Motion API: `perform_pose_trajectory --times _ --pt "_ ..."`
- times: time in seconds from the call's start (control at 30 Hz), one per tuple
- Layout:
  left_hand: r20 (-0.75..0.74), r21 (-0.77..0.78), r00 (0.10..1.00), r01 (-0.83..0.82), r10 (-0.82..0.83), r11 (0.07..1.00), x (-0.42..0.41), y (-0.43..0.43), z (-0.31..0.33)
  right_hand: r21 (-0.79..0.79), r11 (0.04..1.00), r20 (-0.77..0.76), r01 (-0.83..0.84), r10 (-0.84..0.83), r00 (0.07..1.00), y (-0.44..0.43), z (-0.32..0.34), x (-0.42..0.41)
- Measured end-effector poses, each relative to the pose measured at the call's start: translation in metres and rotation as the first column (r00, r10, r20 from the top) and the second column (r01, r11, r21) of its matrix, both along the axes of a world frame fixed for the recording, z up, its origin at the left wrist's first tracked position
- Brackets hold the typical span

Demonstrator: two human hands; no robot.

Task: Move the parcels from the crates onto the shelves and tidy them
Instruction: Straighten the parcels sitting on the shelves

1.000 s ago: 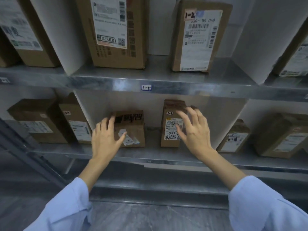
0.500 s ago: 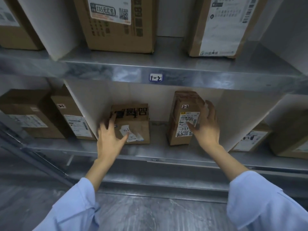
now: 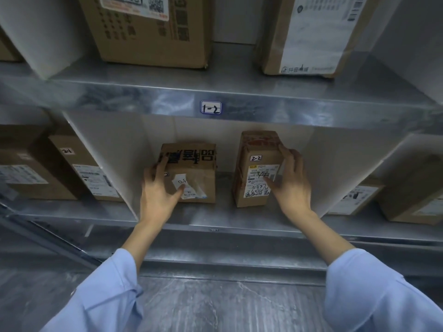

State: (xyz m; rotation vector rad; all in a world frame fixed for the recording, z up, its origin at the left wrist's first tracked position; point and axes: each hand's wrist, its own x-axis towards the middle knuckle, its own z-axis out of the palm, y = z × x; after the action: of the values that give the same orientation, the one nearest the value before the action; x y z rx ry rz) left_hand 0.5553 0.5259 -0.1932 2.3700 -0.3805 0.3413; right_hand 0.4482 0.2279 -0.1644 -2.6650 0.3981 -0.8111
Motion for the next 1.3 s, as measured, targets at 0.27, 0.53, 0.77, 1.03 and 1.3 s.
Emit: perform_pose_trajectory --times 0.27,0.53,0.77,1.03,1.3 --pt "0.038 0.176 0.999 -0.031 0.025 0.984 -0.017 0.017 0.031 -0.007 1.000 -0.074 -0.014 0.013 0.997 -0.001 0.017 -0.001" --pt "0.184 0.340 0.981 -0.121 0.060 0.933 -0.076 0.062 0.063 -0.171 0.984 -0.170 -0.047 0.017 0.985 0.030 0.058 -0.027" --pt "0.261 0.472 0.940 -0.323 0.220 0.820 -0.114 0.125 0.089 -0.266 0.924 -0.189 -0.275 0.229 0.955 0.101 0.072 -0.031" --pt "0.236 0.504 0.916 -0.401 0.325 0.765 -0.106 0.203 0.103 -0.210 0.857 -0.165 -0.471 0.443 0.881 0.216 0.082 -0.009" --pt "0.242 0.476 0.933 -0.353 0.266 0.805 -0.026 0.294 0.106 -0.146 0.828 -0.143 -0.541 0.524 0.840 0.349 0.077 0.026"
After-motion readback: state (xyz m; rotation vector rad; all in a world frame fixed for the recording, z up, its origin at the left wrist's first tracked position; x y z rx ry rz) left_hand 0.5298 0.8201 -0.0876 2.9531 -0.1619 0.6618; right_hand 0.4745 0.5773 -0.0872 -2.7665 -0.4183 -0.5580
